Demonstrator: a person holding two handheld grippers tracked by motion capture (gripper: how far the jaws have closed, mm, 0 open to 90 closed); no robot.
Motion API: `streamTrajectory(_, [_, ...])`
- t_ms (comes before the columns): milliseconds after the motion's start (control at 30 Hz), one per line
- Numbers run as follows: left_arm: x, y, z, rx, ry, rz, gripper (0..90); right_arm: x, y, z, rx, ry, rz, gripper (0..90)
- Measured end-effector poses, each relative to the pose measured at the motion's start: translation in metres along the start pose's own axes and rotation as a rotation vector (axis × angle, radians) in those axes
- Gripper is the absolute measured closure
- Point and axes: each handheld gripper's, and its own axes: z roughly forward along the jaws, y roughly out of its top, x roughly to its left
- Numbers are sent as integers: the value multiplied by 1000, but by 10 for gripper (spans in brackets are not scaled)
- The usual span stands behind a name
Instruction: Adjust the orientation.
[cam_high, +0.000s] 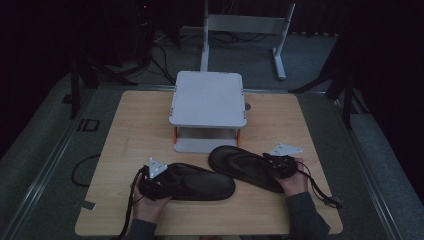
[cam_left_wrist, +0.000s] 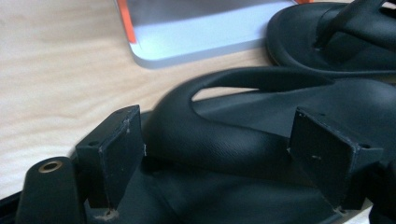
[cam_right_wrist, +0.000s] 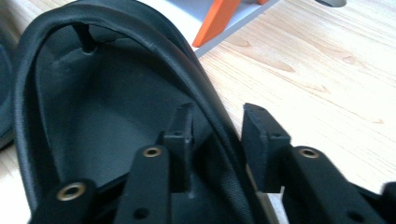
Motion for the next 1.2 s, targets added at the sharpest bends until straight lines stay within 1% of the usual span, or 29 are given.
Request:
streamTrajectory(33, [0, 0, 1, 1, 0, -3, 180, 0, 0, 0, 0, -4, -2, 675])
streamTrajectory(100, [-1, 2, 3, 6, 5, 4, 176, 0, 0, -2, 5, -7, -4, 691])
streamTrajectory(200, [0, 4, 5, -5, 3, -16, 171, 0, -1, -3, 8, -2, -4, 697])
streamTrajectory(233, [0, 5, 7, -4, 7, -16, 175, 0, -1, -3, 6, 1, -1, 701])
streamTrajectory(300, [0, 6, 11, -4, 23, -14, 174, 0, -1, -3, 1, 32, 3, 708])
streamTrajectory(333, [-1, 7, 12, -5, 24, -19, 174, 2, -1, -3, -1, 40, 0, 710])
streamTrajectory(400, [-1, 9, 16, -5, 23, -12, 175, 4, 0, -2, 1, 47, -12, 713])
streamTrajectory(433, [-1, 10, 19, 0, 22, -10, 180, 5, 0, -2, -1, 62, -15, 715])
streamTrajectory(467, [0, 11, 21, 3, 29, -8, 205, 7, 1, -2, -2, 73, -16, 716])
streamTrajectory(500, [2, 11, 25, 4, 29, -18, 252, 8, 1, -1, -7, 84, -23, 717])
streamTrajectory(567, [4, 12, 31, 6, 32, -22, 332, 9, 1, 0, -17, 111, -10, 717])
streamTrajectory(600, [5, 12, 33, 4, 24, -34, 346, 10, 0, 0, -18, 111, -12, 717])
streamTrajectory(667, [5, 15, 34, 11, 20, -29, 368, 10, 1, -1, -18, 114, -7, 717])
streamTrajectory(733, [3, 18, 37, 12, -19, -12, 390, 10, 1, 0, -18, 114, -5, 717])
streamTrajectory(800, [-4, 21, 41, 3, -59, 17, 423, 10, 1, 0, -20, 115, -1, 717])
streamTrajectory(900, [-19, 27, 51, 4, -116, 62, 426, 11, 1, 0, -20, 108, -2, 716])
streamTrajectory(967, [-32, 30, 57, 7, -150, 87, 425, 12, 2, 0, -20, 105, -4, 715])
streamTrajectory(1000, [-36, 30, 59, 8, -162, 97, 424, 13, 2, 0, -20, 105, -9, 715])
streamTrajectory(1033, [-42, 31, 60, 7, -178, 105, 424, 13, 2, 0, -20, 105, -9, 714])
streamTrajectory(1100, [-51, 33, 62, -9, -199, 109, 437, 14, 2, 1, -23, 109, -8, 712])
streamTrajectory(1133, [-54, 34, 61, -15, -210, 109, 455, 14, 2, 1, -22, 109, -9, 712])
streamTrajectory(1200, [-59, 37, 61, -27, -245, 100, 476, 14, 2, 1, -22, 108, -10, 713])
